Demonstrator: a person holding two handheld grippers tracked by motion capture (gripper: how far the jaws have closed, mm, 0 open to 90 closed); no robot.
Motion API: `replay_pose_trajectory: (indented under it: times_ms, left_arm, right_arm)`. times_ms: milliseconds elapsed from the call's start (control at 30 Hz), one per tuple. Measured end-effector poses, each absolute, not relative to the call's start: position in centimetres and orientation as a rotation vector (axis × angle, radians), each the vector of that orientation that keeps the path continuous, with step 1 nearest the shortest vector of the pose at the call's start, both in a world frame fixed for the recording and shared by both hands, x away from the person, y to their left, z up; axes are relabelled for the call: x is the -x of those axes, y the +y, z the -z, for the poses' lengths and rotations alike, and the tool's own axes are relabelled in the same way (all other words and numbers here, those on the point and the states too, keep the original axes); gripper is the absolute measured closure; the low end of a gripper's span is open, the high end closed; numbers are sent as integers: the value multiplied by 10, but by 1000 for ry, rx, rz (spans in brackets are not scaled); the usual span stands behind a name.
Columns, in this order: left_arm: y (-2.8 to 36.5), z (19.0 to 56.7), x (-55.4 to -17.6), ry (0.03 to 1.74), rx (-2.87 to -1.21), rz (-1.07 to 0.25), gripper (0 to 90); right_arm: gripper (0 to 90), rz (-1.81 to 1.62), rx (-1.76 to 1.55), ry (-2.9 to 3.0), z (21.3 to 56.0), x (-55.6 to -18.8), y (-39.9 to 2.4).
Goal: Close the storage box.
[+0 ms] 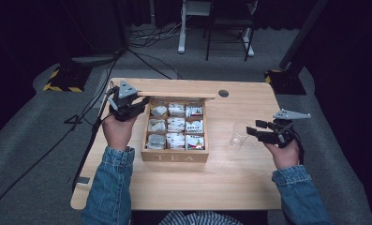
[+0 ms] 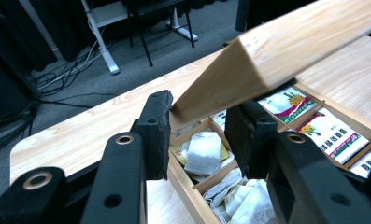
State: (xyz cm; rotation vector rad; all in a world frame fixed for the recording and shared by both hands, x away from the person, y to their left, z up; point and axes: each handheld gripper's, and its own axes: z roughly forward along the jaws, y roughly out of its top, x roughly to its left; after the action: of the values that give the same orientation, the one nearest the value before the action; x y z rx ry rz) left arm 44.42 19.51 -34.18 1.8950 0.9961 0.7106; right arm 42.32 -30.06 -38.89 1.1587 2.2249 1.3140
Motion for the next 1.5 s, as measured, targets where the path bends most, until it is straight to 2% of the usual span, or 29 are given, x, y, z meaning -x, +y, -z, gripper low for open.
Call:
replay_pose_trajectory:
  times_ms: [233, 533, 800, 833, 1300, 1400, 1500]
  left_arm:
    - [195, 341, -444, 989, -1908, -711, 608]
    - [197, 342, -445, 970, -1922, -705, 605]
    - [197, 341, -445, 965, -1928, -700, 603]
    - [197, 341, -445, 964, -1930, -700, 603]
    - [197, 342, -443, 959, -1947, -695, 597]
    - [196, 342, -443, 959, -1949, -697, 596]
    - [196, 342, -442, 957, -1956, -705, 596]
  right_arm:
    - [403, -1379, -1002, 2339, 372, -424, -244]
    - [403, -1389, -888, 2466, 368, -430, -186]
    - [427, -1385, -769, 2594, 375, -436, -133]
    - [430, -1379, -737, 2631, 378, -437, -117]
    - [471, -1265, -556, 2744, 396, -439, -39]
    - [486, -1236, -540, 2758, 400, -441, -32]
    - [570, -1187, -521, 2782, 407, -444, -20]
